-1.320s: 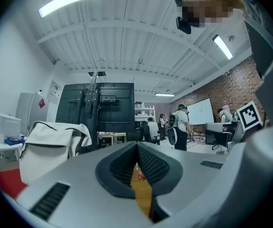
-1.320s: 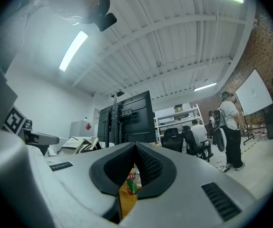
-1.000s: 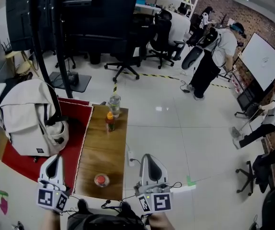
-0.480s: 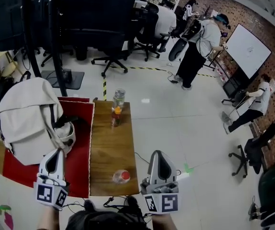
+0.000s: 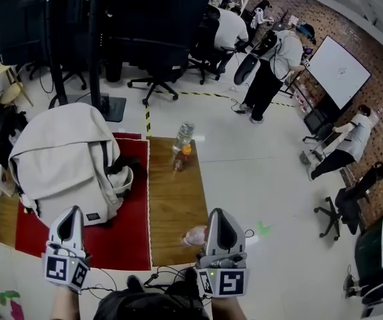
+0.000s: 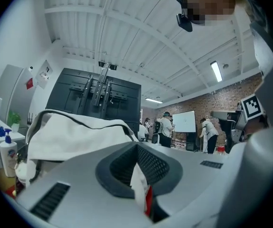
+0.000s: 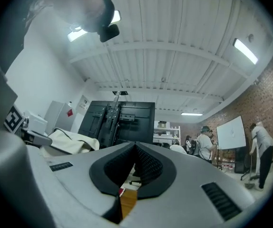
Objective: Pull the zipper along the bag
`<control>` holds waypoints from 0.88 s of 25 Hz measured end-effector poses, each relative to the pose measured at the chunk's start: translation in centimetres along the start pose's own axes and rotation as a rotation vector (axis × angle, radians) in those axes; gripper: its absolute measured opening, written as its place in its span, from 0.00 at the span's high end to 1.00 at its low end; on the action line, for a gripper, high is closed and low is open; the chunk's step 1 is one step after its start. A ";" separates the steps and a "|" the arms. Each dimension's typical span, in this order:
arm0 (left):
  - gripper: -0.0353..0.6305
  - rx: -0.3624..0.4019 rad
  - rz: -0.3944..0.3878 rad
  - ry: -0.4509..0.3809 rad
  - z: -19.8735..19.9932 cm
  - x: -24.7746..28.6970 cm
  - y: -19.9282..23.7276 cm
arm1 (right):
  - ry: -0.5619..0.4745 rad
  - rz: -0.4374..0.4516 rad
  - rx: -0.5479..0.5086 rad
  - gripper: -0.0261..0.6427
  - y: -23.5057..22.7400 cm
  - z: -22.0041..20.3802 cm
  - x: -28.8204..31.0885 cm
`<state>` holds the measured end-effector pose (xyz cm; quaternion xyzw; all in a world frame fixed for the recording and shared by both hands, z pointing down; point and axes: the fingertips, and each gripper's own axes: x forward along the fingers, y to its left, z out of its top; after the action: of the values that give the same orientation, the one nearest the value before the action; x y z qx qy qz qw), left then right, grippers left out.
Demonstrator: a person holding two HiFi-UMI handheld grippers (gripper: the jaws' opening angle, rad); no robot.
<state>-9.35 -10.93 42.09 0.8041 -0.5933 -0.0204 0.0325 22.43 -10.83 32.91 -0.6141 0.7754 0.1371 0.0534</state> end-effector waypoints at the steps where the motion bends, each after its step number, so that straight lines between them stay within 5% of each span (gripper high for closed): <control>1: 0.90 0.000 -0.007 0.002 0.1 -0.3 0.3 | -0.006 0.008 -0.020 0.94 1.1 0.4 0.1; 11: 0.90 0.000 -0.070 -0.011 0.9 -0.6 -0.9 | -0.023 0.124 0.028 0.95 8.2 1.2 0.5; 22: 0.90 0.017 -0.064 0.013 1.2 1.6 -4.9 | -0.029 0.207 0.179 0.94 6.5 -0.3 1.0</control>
<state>-4.27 -11.10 40.54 0.8231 -0.5670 -0.0113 0.0288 15.92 -10.48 33.92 -0.5216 0.8429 0.0810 0.1048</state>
